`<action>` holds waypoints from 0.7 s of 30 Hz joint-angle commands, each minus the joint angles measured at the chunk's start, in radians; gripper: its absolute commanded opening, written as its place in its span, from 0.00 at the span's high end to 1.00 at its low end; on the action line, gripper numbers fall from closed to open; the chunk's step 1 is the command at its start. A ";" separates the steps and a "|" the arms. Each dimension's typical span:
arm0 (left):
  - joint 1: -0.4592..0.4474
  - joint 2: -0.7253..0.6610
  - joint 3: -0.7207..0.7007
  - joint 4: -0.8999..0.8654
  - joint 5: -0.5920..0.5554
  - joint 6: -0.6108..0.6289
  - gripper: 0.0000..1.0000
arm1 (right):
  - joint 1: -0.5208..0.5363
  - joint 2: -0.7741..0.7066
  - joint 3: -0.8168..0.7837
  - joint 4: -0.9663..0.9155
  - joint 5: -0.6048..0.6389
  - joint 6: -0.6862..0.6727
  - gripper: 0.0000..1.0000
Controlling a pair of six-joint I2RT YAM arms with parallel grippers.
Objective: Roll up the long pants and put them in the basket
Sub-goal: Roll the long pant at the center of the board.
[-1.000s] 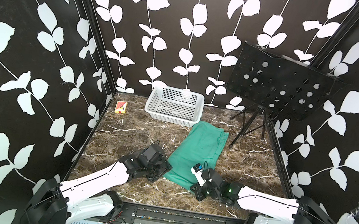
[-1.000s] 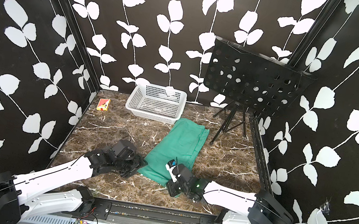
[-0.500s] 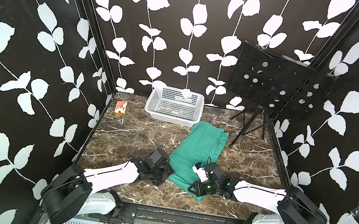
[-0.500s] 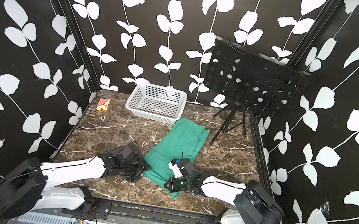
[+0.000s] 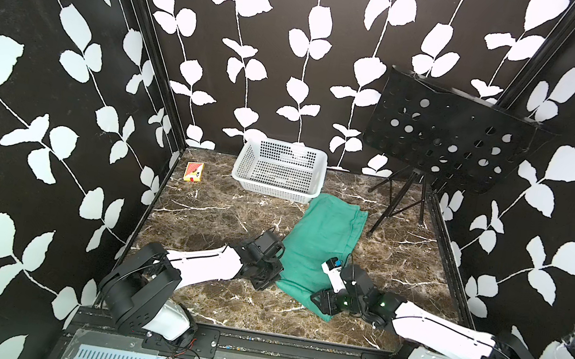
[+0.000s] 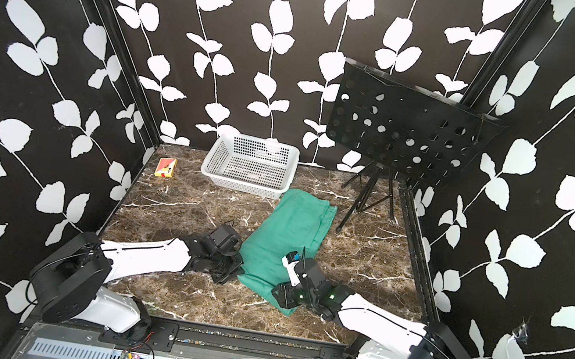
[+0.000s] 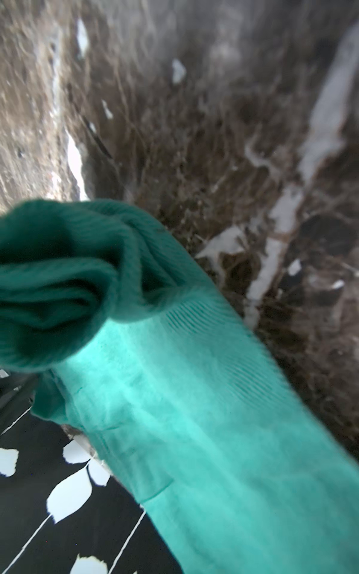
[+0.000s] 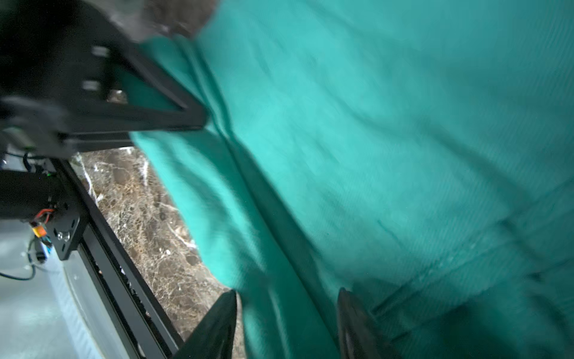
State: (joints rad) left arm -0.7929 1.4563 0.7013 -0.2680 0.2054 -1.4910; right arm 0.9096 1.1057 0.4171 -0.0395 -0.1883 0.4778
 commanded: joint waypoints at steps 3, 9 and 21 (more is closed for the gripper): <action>0.007 0.057 0.075 -0.084 0.033 0.000 1.00 | 0.218 0.007 0.066 -0.023 0.378 -0.392 0.41; 0.007 0.065 0.086 -0.113 0.034 -0.025 1.00 | 0.388 0.199 0.129 0.032 0.572 -0.501 0.44; 0.007 -0.006 0.077 -0.187 -0.034 -0.056 0.69 | 0.411 0.317 0.128 0.112 0.628 -0.353 1.00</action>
State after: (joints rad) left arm -0.7895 1.5089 0.7708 -0.3779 0.2176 -1.5257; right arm 1.3338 1.4555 0.5400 0.0376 0.4397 0.0715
